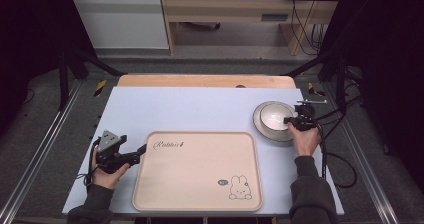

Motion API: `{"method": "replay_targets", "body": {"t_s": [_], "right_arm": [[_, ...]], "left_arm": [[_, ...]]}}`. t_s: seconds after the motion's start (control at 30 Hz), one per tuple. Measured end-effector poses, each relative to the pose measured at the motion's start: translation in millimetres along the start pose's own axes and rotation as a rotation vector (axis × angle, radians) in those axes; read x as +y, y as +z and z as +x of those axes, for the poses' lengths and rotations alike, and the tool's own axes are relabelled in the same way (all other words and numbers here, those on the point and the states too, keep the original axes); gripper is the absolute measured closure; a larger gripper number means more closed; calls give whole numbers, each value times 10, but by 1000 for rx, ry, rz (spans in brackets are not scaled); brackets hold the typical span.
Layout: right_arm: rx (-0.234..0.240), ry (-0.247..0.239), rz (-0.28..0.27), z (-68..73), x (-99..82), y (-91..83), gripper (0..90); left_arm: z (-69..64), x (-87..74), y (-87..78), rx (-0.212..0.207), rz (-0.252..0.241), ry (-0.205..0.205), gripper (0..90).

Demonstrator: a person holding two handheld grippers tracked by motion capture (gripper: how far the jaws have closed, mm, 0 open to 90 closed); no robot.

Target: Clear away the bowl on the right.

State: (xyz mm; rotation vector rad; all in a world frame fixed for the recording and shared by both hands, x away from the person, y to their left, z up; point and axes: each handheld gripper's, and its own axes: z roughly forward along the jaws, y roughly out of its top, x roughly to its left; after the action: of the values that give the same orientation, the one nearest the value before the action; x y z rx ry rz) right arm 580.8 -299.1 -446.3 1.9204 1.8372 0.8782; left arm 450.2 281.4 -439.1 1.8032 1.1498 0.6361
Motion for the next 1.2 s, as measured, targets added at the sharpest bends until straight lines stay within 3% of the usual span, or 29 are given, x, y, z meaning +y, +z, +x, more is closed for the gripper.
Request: {"method": "replay_targets", "body": {"t_s": [0.53, 1.2], "right_arm": [[-10, 15, -33, 34, 8, -49, 826], [-15, -15, -72, 101, 5, -123, 825]], "left_arm": [[7, 3, -7, 1, -2, -3, 169], [5, 7, -15, 1, -7, -3, 172]]}}
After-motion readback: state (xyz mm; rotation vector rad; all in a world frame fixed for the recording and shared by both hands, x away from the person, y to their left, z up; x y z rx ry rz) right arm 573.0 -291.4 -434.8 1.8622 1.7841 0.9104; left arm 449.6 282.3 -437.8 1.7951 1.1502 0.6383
